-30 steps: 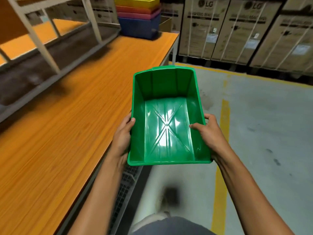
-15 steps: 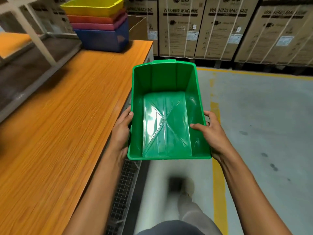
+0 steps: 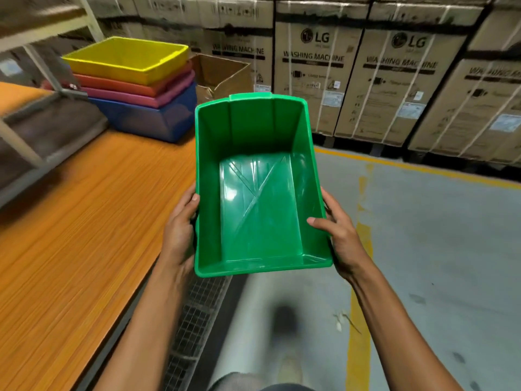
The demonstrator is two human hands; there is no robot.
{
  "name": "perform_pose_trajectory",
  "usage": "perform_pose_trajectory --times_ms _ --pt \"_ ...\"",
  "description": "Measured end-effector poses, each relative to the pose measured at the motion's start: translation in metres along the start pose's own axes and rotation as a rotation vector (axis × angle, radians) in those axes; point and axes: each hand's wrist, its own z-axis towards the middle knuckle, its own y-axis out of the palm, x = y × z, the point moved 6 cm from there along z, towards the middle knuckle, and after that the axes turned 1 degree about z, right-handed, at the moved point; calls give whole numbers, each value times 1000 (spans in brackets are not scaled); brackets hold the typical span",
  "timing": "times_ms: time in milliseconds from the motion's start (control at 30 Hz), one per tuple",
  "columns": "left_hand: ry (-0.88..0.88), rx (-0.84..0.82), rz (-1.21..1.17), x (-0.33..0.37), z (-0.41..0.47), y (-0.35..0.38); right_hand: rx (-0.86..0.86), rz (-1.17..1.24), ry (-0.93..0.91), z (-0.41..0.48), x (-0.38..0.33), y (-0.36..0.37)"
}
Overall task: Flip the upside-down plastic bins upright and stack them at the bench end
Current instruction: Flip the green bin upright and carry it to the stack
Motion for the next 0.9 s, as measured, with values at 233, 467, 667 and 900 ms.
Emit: perform_pose_trajectory --times_ms 233,467,667,900 --pt "139 38 -110 45 92 43 -143 153 -20 131 -35 2" --pt "414 -14 -91 117 189 67 -318 192 -169 283 -96 49" --pt "611 4 -50 189 263 73 -464 192 -243 399 -155 114" --pt "727 101 5 274 330 63 -637 181 -266 512 -206 206"
